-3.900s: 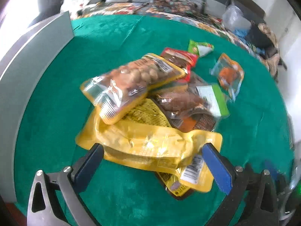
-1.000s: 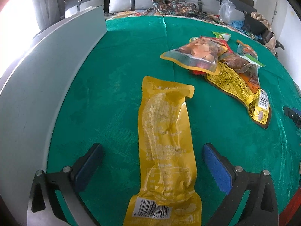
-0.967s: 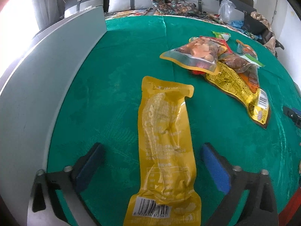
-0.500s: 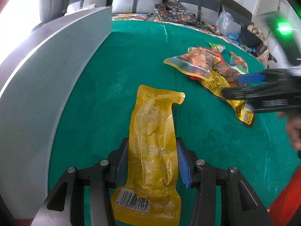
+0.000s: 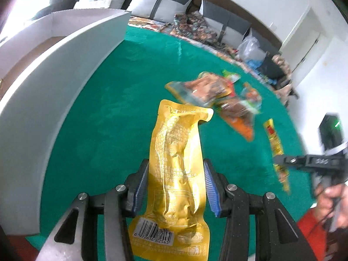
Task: Organize snacks
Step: 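Hold the yellow pouch in left tool while right tool grasps the red-labelled yellow pouch, then swing both pouches over the white box and open both tools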
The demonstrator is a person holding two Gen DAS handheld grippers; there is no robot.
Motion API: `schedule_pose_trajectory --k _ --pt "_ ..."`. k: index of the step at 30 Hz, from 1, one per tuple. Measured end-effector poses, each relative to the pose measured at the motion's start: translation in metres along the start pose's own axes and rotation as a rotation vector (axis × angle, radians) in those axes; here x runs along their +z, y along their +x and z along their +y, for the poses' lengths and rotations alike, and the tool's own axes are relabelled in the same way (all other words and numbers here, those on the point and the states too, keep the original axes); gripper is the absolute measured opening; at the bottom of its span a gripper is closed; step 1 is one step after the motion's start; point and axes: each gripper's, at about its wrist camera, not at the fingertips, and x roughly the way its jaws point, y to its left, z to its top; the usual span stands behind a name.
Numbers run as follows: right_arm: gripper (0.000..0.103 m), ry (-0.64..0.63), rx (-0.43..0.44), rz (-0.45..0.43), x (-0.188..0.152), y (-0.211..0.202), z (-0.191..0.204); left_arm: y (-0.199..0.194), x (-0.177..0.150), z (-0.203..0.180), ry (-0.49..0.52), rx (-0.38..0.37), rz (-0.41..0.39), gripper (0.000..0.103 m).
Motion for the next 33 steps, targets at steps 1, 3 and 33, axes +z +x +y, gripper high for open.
schedule_pose_trajectory --k 1,3,33 --pt "0.04 0.052 0.032 -0.013 -0.004 -0.006 -0.006 -0.009 0.004 -0.002 -0.006 -0.024 -0.016 0.047" --pt "0.041 0.105 0.115 -0.046 -0.006 -0.019 -0.001 -0.035 0.017 -0.006 -0.008 -0.064 -0.065 0.047" --pt "0.065 -0.212 -0.255 -0.325 0.035 0.013 0.101 -0.121 0.064 0.043 0.04 0.266 -0.219 0.103"
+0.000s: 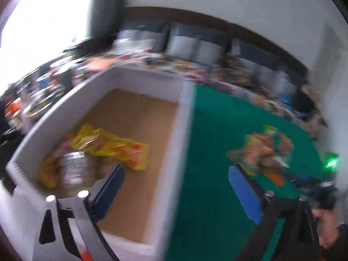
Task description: Organize snacks
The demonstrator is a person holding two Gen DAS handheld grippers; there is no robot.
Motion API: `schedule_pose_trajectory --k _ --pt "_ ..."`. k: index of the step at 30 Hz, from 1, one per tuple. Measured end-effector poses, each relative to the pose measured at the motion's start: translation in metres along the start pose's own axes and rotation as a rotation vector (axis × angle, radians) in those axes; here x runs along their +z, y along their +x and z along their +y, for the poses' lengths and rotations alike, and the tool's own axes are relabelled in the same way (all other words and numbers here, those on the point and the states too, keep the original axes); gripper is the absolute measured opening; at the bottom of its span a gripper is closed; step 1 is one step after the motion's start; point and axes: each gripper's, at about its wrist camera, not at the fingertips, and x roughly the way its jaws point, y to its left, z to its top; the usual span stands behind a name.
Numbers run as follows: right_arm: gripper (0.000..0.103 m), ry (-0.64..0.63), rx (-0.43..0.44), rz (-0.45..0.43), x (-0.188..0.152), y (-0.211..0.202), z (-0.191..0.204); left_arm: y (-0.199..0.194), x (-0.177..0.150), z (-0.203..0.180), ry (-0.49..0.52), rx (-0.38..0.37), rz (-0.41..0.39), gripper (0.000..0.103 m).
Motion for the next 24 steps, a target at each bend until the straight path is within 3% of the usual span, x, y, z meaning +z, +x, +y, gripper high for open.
schedule_pose_trajectory --k 2,4,7,11,14,18,24 --pt "0.065 0.028 -0.114 -0.005 -0.028 0.0 -0.052 0.01 -0.007 -0.044 0.058 -0.068 0.02 0.103" --pt "0.065 0.099 -0.2 -0.007 -0.05 0.0 -0.106 0.038 -0.022 -0.083 0.118 -0.107 0.098 0.103" --pt "0.065 0.194 -0.277 0.007 -0.077 -0.003 -0.168 0.094 -0.053 -0.123 0.182 -0.1 0.216 0.103" --pt "0.067 0.281 -0.318 -0.002 -0.092 -0.011 -0.21 0.158 -0.083 -0.151 0.255 -0.045 0.305 0.102" --pt "0.07 0.307 -0.318 -0.036 -0.096 -0.02 -0.221 0.183 -0.086 -0.166 0.303 0.004 0.294 0.103" --pt "0.083 0.277 -0.307 -0.02 -0.088 -0.013 -0.216 0.202 -0.076 -0.178 0.306 -0.003 0.246 0.103" --pt "0.084 0.274 -0.302 -0.02 -0.092 -0.011 -0.219 0.207 -0.073 -0.177 0.295 0.0 0.224 0.103"
